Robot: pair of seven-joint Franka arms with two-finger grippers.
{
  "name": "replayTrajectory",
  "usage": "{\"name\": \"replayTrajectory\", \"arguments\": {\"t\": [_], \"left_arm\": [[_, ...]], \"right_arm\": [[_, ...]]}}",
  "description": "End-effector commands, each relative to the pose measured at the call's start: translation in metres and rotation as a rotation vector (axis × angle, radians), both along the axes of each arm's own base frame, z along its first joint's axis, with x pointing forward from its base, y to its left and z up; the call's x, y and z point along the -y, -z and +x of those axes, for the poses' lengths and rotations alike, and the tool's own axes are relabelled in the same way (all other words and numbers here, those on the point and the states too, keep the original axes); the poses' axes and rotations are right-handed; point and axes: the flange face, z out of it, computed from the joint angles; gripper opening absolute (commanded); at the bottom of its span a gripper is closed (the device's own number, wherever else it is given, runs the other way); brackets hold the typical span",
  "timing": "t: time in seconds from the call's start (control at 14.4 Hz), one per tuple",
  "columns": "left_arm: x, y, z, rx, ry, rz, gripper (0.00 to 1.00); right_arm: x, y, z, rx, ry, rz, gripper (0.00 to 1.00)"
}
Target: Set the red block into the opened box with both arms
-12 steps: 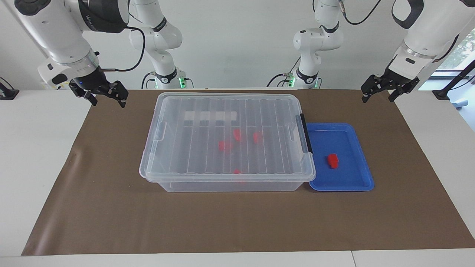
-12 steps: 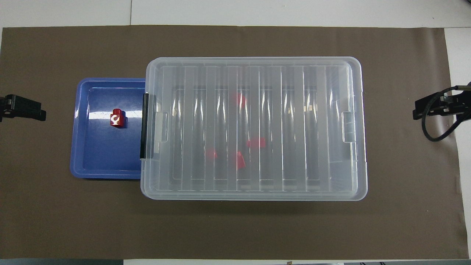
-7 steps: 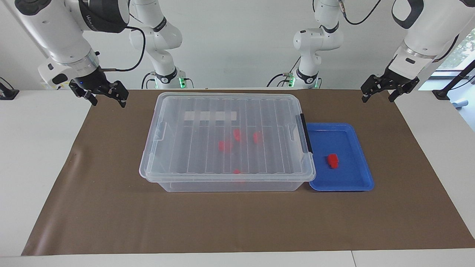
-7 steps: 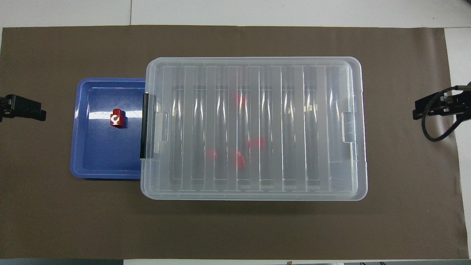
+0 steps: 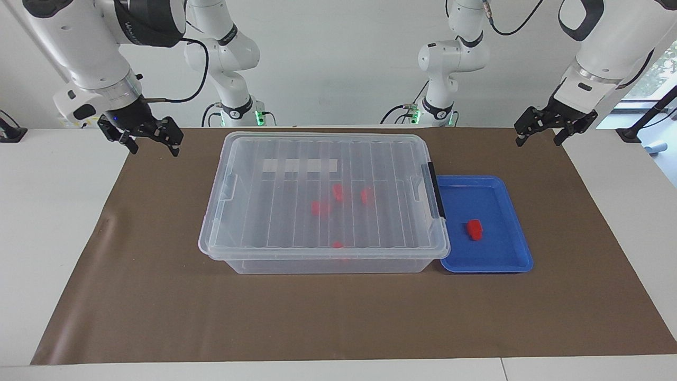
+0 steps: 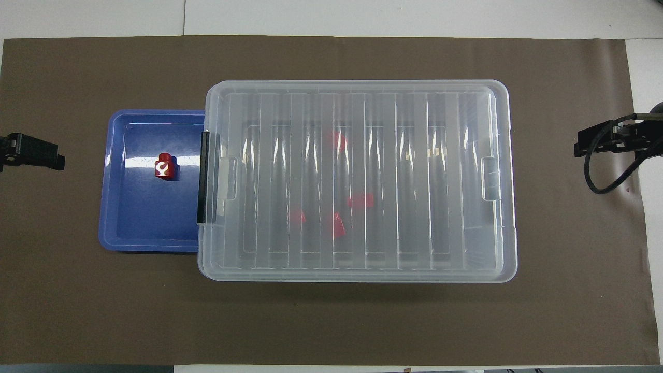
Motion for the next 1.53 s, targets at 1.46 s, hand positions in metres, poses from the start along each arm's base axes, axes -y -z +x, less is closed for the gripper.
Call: {"name": "replayTrajectory", "arguments": {"t": [1.46], "left_arm": [[0.012, 0.005, -0.011, -0.014, 0.024, 0.007, 1.0]], "right_arm": [[-0.04, 0.135, -0.008, 0.01, 0.01, 0.015, 1.0]]}}
